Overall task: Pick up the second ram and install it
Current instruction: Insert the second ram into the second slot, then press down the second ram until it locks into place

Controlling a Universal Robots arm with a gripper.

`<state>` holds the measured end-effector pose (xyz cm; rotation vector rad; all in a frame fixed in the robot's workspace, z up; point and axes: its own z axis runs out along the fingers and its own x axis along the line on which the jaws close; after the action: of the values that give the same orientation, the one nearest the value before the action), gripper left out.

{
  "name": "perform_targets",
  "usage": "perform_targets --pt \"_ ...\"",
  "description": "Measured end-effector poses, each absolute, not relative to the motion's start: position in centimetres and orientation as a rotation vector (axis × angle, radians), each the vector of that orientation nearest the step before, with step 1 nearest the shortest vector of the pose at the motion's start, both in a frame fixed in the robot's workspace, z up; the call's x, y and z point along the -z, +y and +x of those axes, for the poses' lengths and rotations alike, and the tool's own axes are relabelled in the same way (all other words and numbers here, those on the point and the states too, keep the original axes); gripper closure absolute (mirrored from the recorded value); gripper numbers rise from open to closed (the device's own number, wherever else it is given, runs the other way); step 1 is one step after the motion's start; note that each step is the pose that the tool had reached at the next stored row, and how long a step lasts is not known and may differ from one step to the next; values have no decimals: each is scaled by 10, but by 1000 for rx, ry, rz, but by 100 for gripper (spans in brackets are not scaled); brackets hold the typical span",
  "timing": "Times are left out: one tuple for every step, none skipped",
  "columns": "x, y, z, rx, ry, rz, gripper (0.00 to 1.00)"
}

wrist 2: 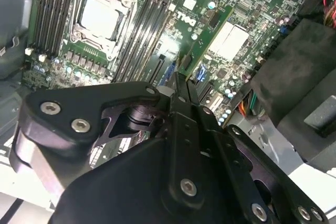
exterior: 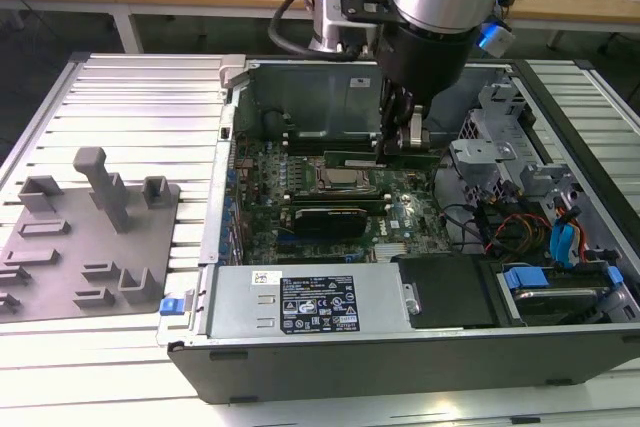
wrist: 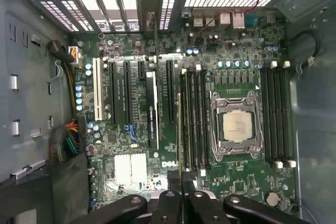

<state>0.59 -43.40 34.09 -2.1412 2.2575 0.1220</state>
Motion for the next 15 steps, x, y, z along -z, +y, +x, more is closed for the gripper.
perform_targets --pt "-338 -434 8 -122 2258 -2141 87" --pt "-336 -434 8 -122 2257 -2141 87" --pt "-335 -434 9 -122 2258 -2141 87" --pt "-331 -433 10 -122 2257 -2141 87" --pt "-330 -432 10 -122 2257 -2141 87" --pt "-330 -432 10 -122 2257 -2142 87" --pt "-330 -432 10 -122 2257 -2142 87" --pt "-329 -432 10 -122 2257 -2141 87" --pt "-329 -432 10 -122 2257 -2142 87" --pt "-329 -432 10 -122 2257 -2142 87" --pt "-329 -432 10 -122 2257 -2141 87" --pt "-329 -432 10 -122 2257 -2141 87" --pt "-329 -432 10 -122 2257 -2141 87" --pt "-329 -431 10 -122 2257 -2142 87" --pt "-329 -432 10 -122 2257 -2142 87"
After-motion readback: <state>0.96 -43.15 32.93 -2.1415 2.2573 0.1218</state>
